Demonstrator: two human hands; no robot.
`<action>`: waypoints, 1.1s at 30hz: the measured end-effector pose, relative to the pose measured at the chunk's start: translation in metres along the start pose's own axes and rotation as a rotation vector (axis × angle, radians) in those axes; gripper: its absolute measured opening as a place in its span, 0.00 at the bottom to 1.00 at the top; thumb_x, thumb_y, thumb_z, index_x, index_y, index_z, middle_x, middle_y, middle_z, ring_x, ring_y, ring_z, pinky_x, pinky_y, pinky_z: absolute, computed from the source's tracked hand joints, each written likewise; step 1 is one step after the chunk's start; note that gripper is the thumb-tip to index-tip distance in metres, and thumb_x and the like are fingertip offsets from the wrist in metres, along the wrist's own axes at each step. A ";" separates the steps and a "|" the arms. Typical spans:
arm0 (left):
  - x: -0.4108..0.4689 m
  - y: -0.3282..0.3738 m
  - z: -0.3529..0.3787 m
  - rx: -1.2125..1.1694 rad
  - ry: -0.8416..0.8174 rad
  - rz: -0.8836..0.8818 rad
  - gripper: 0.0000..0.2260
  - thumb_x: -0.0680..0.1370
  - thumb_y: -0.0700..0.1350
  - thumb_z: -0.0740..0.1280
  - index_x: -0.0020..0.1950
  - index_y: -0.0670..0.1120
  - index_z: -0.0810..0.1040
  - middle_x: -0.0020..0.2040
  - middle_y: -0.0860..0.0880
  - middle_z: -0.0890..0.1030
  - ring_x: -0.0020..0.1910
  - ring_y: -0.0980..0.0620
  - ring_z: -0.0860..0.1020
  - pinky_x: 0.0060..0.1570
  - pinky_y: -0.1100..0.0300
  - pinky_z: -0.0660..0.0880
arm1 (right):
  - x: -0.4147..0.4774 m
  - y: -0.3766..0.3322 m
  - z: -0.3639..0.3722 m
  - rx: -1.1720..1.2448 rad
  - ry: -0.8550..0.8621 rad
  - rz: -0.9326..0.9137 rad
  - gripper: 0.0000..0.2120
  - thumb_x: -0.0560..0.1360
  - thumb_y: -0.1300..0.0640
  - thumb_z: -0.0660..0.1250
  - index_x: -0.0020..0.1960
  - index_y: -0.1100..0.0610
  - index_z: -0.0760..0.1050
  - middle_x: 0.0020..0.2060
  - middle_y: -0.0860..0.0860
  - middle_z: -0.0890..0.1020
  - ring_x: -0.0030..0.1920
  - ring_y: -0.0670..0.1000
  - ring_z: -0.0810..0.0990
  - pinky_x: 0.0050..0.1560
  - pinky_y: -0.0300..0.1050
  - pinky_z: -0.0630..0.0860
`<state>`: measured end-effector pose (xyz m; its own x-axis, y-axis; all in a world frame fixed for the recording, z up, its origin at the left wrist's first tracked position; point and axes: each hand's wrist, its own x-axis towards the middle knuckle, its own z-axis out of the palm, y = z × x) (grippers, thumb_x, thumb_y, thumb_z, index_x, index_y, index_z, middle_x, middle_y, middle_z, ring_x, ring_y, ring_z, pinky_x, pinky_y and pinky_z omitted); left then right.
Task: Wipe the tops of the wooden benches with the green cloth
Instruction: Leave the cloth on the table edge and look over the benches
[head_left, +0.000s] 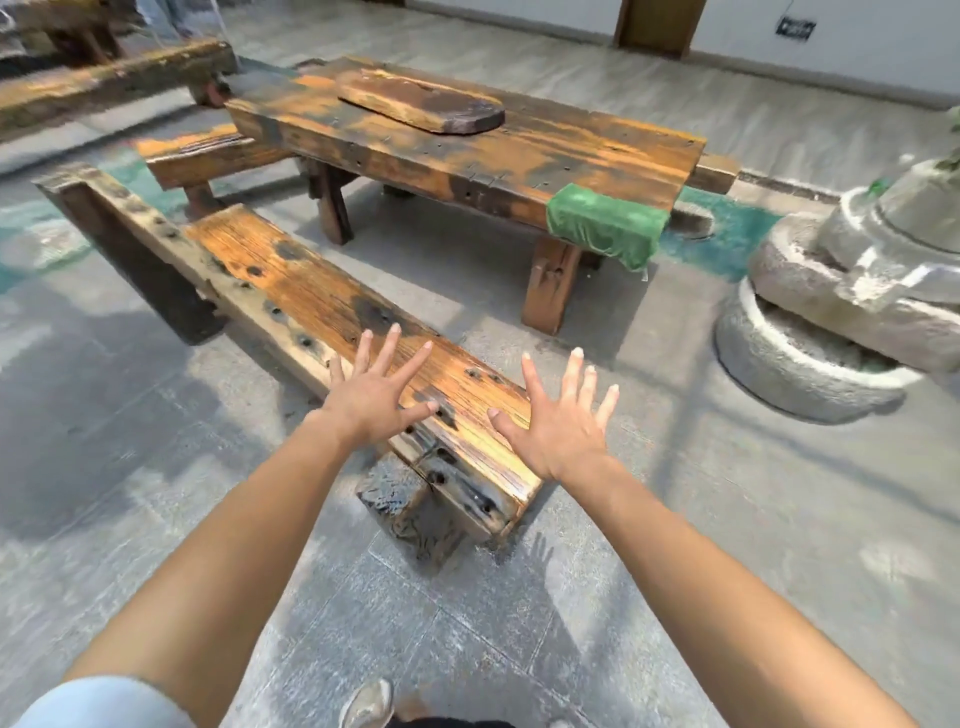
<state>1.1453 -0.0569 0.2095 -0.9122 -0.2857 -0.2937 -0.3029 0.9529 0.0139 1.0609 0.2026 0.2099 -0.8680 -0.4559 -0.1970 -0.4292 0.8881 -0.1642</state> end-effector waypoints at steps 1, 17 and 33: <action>-0.003 0.002 0.001 0.004 -0.023 -0.023 0.37 0.73 0.81 0.44 0.70 0.75 0.21 0.80 0.52 0.24 0.81 0.40 0.30 0.76 0.27 0.40 | -0.001 0.001 0.004 0.008 0.018 -0.003 0.43 0.74 0.19 0.42 0.83 0.37 0.35 0.82 0.64 0.31 0.83 0.70 0.36 0.75 0.73 0.30; 0.183 -0.132 0.133 0.080 -0.154 0.463 0.39 0.69 0.80 0.32 0.75 0.68 0.22 0.83 0.53 0.29 0.81 0.41 0.30 0.78 0.31 0.33 | 0.067 -0.130 0.206 0.219 -0.109 0.602 0.41 0.72 0.20 0.32 0.75 0.37 0.17 0.79 0.60 0.26 0.83 0.66 0.37 0.79 0.71 0.34; 0.211 -0.144 0.191 0.072 0.556 0.663 0.35 0.81 0.72 0.48 0.57 0.49 0.85 0.51 0.48 0.87 0.54 0.42 0.83 0.65 0.38 0.71 | 0.086 -0.134 0.272 -0.212 0.437 0.665 0.37 0.78 0.28 0.48 0.50 0.54 0.85 0.42 0.54 0.85 0.44 0.57 0.81 0.55 0.56 0.71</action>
<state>1.0488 -0.2349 -0.0370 -0.9026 0.3407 0.2632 0.3401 0.9391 -0.0494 1.1115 0.0287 -0.0482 -0.9578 0.1938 0.2124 0.2084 0.9768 0.0485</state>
